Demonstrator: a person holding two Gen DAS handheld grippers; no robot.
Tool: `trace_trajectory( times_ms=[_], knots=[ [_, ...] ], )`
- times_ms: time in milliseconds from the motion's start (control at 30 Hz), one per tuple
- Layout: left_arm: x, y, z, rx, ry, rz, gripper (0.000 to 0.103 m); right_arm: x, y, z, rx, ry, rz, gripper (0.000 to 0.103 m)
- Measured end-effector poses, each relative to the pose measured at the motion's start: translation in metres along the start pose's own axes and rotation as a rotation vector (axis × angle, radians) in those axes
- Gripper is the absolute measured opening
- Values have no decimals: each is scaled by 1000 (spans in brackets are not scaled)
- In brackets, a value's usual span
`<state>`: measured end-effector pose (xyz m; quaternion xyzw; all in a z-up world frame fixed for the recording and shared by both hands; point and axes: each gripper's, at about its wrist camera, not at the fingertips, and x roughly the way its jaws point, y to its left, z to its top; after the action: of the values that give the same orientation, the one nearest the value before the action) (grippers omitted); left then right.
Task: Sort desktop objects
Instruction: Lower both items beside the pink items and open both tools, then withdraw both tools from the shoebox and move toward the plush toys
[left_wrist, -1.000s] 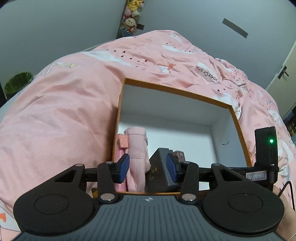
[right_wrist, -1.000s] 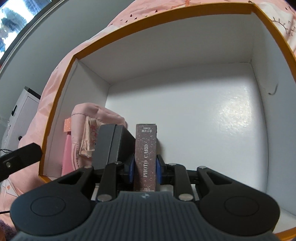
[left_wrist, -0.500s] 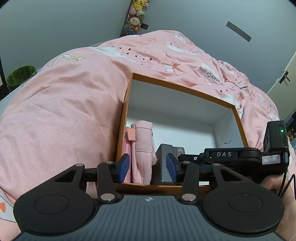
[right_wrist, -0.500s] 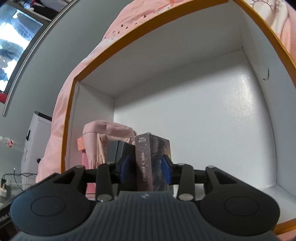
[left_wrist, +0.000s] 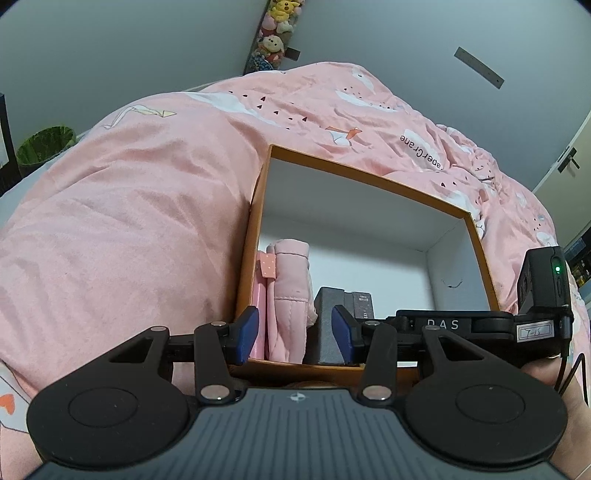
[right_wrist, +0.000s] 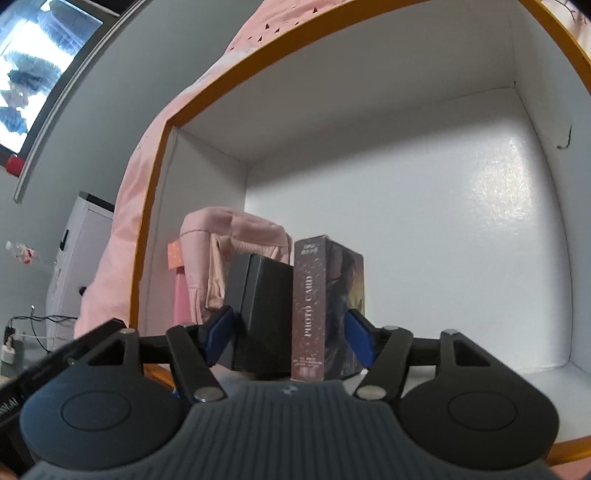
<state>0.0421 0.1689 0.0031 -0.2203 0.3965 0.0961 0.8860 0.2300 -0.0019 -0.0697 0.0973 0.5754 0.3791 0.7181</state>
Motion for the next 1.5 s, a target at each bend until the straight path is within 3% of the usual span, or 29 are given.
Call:
trace_trajectory(
  times_ms=[100,333,833,867,933,1033,1200,1367,1500],
  knots=[
    [-1,2,-1,-3,2,3,51,-5,3,1,-30,-3,-6,58],
    [-2,4,-2,-10,-4,0,51,-17,-7,6,-13,-24,-26,52],
    [-9,15,2,-11,-45,-46,51,-16,9,9,-61,-42,-43,51],
    [-10,17,3,-16,-50,-50,51,-15,9,9,-60,-48,-57,48],
    [-11,21,5,-26,-60,-59,51,-16,7,9,-50,-60,-71,33],
    [-12,28,7,-41,-67,-66,51,-22,3,11,-42,-76,-94,25],
    [-8,33,7,-53,-58,-66,50,-10,1,12,-98,-45,-219,15],
    [-6,36,6,-59,-48,-62,50,11,4,4,-130,22,-216,2],
    [-6,34,6,-58,-45,-59,50,19,11,2,-148,35,-195,1]
  ],
)
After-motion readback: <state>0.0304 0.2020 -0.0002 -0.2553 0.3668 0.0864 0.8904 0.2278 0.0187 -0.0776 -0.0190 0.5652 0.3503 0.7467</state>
